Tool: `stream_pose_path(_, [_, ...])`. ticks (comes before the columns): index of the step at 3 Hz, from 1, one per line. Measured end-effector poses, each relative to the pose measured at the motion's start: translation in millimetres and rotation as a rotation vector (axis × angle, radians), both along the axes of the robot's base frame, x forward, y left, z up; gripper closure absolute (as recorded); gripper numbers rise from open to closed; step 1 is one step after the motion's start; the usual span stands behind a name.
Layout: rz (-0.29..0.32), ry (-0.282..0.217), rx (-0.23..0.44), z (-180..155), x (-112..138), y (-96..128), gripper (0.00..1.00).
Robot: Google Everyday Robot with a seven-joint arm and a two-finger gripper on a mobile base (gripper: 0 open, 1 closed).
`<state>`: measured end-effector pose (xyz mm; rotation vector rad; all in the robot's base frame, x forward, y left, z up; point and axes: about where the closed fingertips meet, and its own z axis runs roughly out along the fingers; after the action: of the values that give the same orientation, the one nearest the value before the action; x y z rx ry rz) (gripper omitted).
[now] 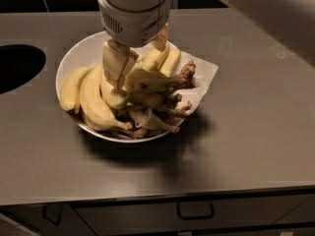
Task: Pick banana from white bowl
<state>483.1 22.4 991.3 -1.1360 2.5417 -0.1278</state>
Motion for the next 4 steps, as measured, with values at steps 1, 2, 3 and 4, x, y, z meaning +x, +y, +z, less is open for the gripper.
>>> stream_pose_path(1, [-0.002, -0.009, 0.001, 5.4, 1.3, 2.4, 0.31])
stream_pose_path(2, [-0.002, -0.010, 0.000, 6.9, 2.2, 3.4, 0.30])
stream_pose_path(3, [-0.005, -0.002, 0.006, 3.9, 2.5, 3.6, 0.30])
stream_pose_path(4, [-0.007, 0.001, 0.008, 2.7, 2.5, 3.3, 0.31])
